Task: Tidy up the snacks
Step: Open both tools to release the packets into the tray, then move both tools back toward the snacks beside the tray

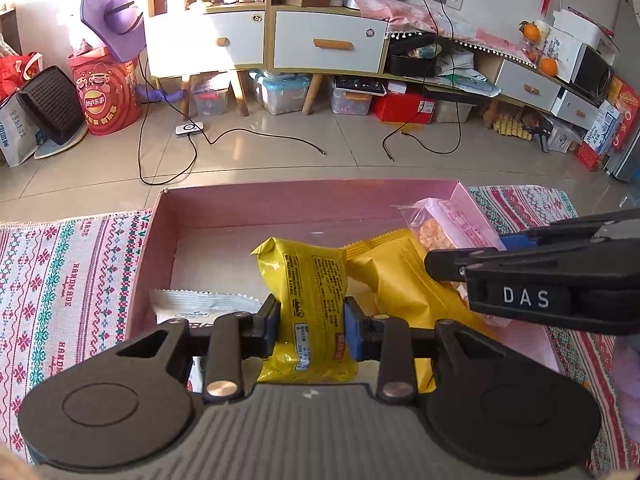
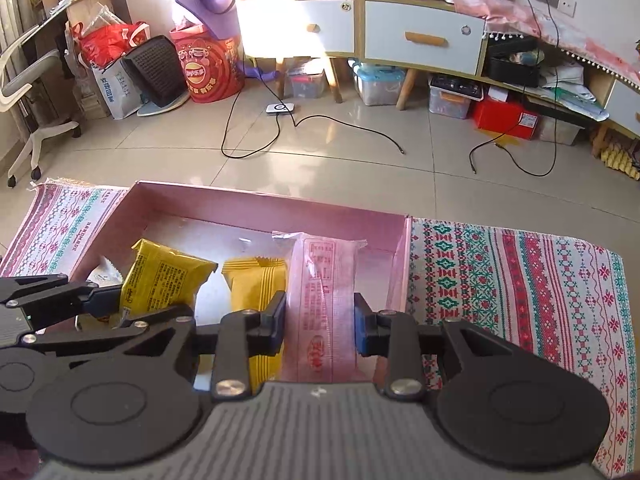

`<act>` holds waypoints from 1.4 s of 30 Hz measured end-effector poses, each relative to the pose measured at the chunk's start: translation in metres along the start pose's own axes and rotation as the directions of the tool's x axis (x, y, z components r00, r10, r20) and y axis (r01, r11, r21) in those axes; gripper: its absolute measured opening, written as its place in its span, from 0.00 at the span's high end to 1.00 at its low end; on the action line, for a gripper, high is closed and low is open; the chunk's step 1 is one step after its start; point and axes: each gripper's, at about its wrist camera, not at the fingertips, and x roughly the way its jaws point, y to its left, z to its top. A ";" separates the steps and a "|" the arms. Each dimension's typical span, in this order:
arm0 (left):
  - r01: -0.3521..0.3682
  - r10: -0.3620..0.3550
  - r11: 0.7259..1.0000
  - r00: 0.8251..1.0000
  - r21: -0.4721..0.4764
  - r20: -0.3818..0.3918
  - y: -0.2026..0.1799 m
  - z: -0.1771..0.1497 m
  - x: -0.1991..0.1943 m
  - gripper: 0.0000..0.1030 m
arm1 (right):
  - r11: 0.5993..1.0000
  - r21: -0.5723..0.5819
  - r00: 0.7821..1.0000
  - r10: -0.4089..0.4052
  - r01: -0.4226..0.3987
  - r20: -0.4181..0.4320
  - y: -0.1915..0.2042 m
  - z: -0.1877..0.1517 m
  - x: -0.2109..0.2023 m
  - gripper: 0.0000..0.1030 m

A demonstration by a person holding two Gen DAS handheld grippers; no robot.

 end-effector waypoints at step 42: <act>0.024 -0.032 0.985 0.998 0.172 0.048 -0.018 -0.067 -0.114 0.00 | 0.997 -0.020 0.995 -0.074 0.075 0.070 0.007 -0.080 -0.100 0.14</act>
